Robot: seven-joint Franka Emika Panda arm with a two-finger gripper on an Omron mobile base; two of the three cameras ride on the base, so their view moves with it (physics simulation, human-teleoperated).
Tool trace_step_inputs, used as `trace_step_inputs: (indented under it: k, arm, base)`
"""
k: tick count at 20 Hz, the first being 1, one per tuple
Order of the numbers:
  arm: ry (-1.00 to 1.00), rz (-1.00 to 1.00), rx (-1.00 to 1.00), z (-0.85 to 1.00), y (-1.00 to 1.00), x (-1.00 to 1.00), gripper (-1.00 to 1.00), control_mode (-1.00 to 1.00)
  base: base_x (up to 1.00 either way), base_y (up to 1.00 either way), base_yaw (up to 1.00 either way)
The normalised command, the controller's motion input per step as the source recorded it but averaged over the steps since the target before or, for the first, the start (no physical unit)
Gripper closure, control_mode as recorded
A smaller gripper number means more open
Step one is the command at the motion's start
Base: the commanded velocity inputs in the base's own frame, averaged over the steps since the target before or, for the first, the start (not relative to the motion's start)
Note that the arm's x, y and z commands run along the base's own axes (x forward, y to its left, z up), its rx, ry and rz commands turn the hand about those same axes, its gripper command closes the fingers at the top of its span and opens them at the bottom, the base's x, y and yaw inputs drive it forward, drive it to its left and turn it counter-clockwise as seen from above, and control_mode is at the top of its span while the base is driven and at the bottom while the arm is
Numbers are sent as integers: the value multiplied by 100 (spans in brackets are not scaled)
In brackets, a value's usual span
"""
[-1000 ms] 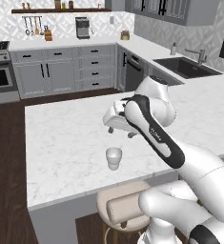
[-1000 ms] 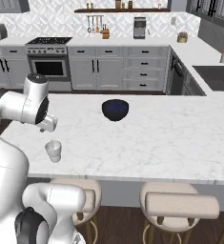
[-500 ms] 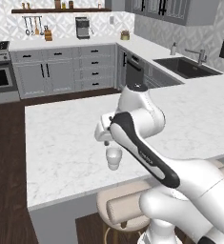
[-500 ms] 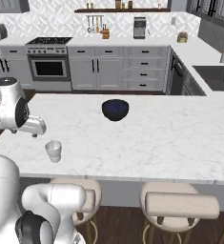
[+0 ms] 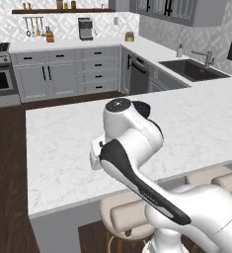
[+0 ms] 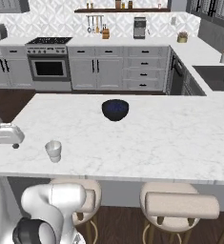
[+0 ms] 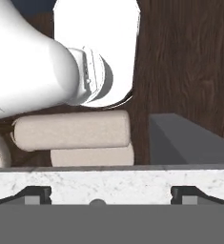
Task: Take a straw from the drawer in front and place it inside the glass cup on the dining counter.
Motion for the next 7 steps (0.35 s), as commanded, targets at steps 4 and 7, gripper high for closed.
trace_step_inputs:
  k: [4,7]
  arm:
    - [0,0,-2,0,11,-70,-100,-100]
    - [0,0,-1,0,9,-79,-100,-100]
  base:
    - [0,0,0]
    - [0,0,0]
